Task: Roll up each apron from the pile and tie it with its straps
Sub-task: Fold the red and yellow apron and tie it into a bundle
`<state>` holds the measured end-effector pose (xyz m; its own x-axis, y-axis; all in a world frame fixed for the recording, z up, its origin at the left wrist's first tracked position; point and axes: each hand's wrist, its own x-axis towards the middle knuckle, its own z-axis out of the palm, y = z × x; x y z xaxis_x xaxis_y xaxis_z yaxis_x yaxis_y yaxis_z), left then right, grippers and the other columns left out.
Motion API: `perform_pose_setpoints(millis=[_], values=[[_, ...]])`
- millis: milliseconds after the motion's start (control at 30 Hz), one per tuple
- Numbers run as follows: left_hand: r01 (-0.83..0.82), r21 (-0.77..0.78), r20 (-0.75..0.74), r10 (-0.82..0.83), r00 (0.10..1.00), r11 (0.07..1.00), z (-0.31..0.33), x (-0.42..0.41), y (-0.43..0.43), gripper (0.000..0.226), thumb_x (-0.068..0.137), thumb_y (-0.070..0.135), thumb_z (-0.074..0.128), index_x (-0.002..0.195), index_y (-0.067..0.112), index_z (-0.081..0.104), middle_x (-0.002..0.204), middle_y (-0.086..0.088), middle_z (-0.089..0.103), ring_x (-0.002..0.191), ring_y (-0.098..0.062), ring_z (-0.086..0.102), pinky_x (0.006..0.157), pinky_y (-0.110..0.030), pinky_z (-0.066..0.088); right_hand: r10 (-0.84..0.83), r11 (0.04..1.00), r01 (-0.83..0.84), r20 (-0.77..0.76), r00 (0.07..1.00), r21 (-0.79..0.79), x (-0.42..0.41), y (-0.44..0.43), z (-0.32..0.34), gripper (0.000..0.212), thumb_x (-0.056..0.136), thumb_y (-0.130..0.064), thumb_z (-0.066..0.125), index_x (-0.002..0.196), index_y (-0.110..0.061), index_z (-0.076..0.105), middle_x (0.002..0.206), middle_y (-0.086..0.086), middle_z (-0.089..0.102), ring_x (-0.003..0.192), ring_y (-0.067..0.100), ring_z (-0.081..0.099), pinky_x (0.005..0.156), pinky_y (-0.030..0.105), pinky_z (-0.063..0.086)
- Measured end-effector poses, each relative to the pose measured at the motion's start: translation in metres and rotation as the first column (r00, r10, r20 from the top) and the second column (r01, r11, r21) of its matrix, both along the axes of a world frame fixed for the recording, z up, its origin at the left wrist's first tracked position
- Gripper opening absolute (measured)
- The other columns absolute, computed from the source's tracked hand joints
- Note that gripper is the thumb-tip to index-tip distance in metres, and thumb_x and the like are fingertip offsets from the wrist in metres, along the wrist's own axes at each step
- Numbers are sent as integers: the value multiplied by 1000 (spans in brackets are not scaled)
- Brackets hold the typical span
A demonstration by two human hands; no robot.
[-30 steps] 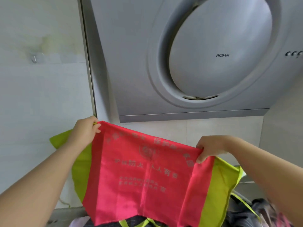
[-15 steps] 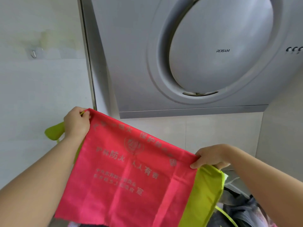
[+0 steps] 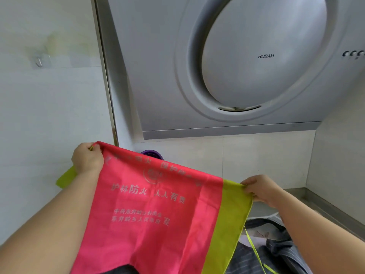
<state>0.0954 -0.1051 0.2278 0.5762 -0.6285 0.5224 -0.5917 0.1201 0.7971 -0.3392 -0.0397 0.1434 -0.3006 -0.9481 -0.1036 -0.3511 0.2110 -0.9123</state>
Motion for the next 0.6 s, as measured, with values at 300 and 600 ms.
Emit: perform_pose_setpoints(millis=[300,600], values=[[-26,86,-81,33,996,996,-21,22,-1,31,97,20,50,101,-3,70,102,-26,68,99,-42,61,90,-46,47,22,992,52,552,834,-118,-4,6,3,30,93,2,51,122,9,55,86,13,71,85,27,62,53,26,57],[83,69,-42,-81,996,994,-26,12,15,20,95,8,51,110,1,63,109,-18,67,106,-34,60,88,-38,42,-60,878,315,570,819,-360,8,5,44,37,92,8,42,109,-13,67,123,14,59,106,22,55,89,32,45]])
